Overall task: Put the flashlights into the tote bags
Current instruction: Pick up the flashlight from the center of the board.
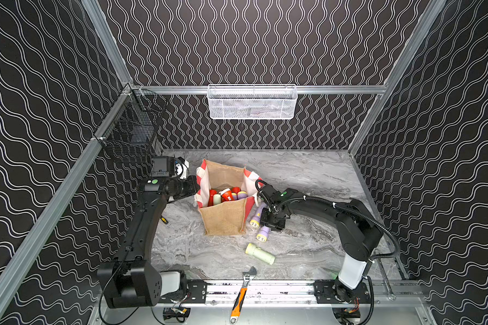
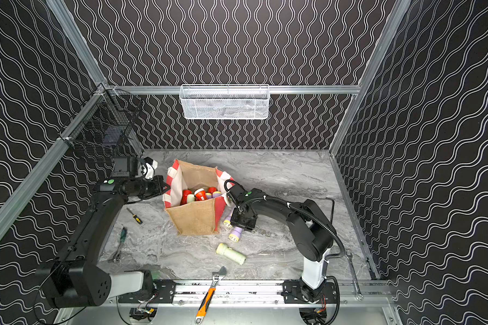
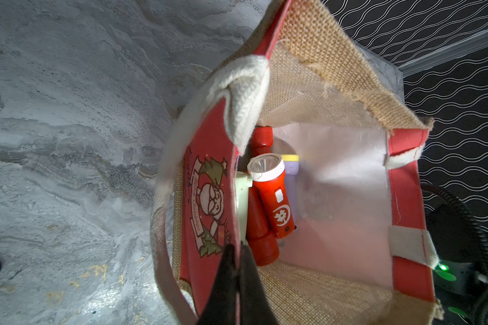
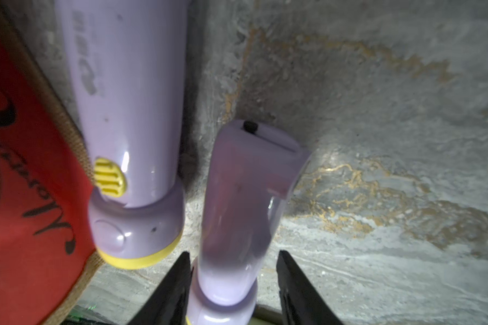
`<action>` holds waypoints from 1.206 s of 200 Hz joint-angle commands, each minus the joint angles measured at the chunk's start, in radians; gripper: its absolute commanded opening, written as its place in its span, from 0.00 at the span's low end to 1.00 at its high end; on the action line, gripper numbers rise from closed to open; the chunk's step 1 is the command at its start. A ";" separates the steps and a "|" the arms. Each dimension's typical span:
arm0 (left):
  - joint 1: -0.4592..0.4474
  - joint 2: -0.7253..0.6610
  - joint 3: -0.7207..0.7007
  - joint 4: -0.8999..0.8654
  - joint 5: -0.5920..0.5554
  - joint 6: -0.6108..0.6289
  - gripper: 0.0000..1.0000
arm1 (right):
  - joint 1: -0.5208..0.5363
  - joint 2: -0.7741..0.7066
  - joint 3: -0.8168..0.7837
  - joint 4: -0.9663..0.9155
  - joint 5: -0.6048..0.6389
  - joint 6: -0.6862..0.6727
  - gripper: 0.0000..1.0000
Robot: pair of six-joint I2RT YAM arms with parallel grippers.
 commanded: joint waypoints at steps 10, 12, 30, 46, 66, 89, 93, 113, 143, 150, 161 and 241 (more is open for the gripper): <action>0.000 0.004 -0.003 0.019 -0.001 0.002 0.06 | -0.011 -0.007 -0.023 -0.030 0.030 0.005 0.51; -0.001 0.004 -0.002 0.019 -0.001 0.003 0.06 | -0.013 -0.011 -0.026 -0.026 0.031 0.005 0.51; 0.000 0.004 -0.002 0.019 -0.001 0.002 0.06 | -0.030 -0.034 -0.046 0.015 0.037 0.004 0.53; 0.000 0.007 -0.003 0.020 -0.002 0.000 0.06 | -0.038 -0.052 -0.054 0.051 0.053 -0.005 0.55; 0.000 0.008 -0.002 0.020 -0.001 0.001 0.06 | -0.049 -0.059 -0.065 0.089 0.062 -0.018 0.56; 0.000 0.012 -0.002 0.019 -0.001 0.000 0.06 | -0.063 -0.056 -0.070 0.119 0.067 -0.038 0.58; 0.000 0.012 -0.002 0.020 -0.002 0.001 0.06 | -0.067 -0.053 -0.071 0.119 0.068 -0.039 0.58; 0.000 0.015 -0.001 0.019 -0.004 0.002 0.06 | -0.081 -0.030 -0.065 0.102 0.070 -0.053 0.59; 0.000 0.018 0.001 0.018 -0.007 0.002 0.06 | -0.095 -0.026 -0.085 0.137 0.063 -0.057 0.59; -0.001 0.020 0.000 0.019 -0.008 0.002 0.06 | -0.097 -0.017 -0.080 0.135 0.059 -0.059 0.59; -0.001 0.022 0.002 0.016 -0.007 0.002 0.06 | -0.097 0.000 -0.063 0.121 0.058 -0.068 0.58; 0.000 0.020 0.003 0.015 -0.014 0.002 0.06 | -0.097 0.037 -0.052 0.087 0.066 -0.096 0.40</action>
